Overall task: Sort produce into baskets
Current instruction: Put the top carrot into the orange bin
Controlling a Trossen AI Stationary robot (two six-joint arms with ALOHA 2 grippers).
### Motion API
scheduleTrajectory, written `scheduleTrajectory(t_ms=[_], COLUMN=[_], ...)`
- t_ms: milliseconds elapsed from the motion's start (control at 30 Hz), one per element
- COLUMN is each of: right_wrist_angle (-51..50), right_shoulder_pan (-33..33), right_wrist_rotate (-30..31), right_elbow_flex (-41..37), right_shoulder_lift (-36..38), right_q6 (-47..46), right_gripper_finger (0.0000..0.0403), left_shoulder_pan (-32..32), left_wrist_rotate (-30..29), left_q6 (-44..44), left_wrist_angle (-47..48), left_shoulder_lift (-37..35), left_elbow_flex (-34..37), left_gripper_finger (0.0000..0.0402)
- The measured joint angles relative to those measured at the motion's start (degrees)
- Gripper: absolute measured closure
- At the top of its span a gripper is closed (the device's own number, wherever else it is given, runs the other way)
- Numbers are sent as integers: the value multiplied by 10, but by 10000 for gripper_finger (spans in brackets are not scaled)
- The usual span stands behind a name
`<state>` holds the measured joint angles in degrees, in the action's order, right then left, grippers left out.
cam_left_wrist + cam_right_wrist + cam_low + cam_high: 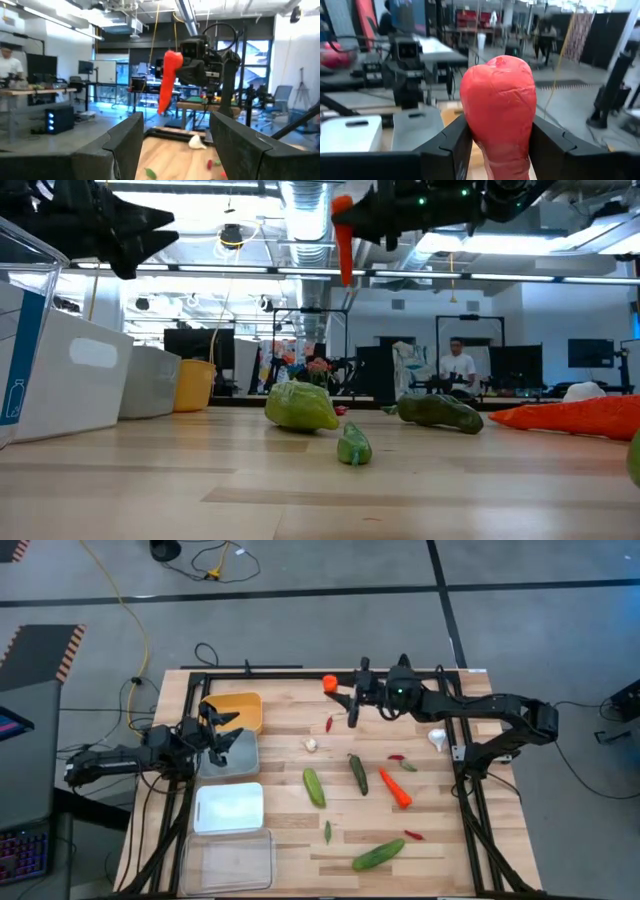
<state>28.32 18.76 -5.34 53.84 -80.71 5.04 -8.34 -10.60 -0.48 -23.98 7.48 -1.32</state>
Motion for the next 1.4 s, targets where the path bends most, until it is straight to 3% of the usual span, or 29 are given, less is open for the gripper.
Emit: scheduleTrajectory(t_ms=[300,800,1100,1400], right_wrist_angle=[19,58,81,82], right_shoulder_pan=[0,-9,-41,-76], right_wrist_rotate=[-9,-9,-9,-9], right_elbow_flex=[0,0,0,0], right_shoulder_lift=[-1,-3,-3,-3], right_q6=[0,0,0,0], right_gripper_finger=[212,212,211,211], left_shoulder_pan=[0,0,0,0], left_wrist_rotate=[7,42,43,42], left_q6=[-10,18,104,123], left_wrist_angle=[-147,-164,-164,-162], left_shoulder_lift=[206,536,641,694], left_elbow_flex=[-18,-216,-336,-396], left_gripper_finger=[187,187,187,187])
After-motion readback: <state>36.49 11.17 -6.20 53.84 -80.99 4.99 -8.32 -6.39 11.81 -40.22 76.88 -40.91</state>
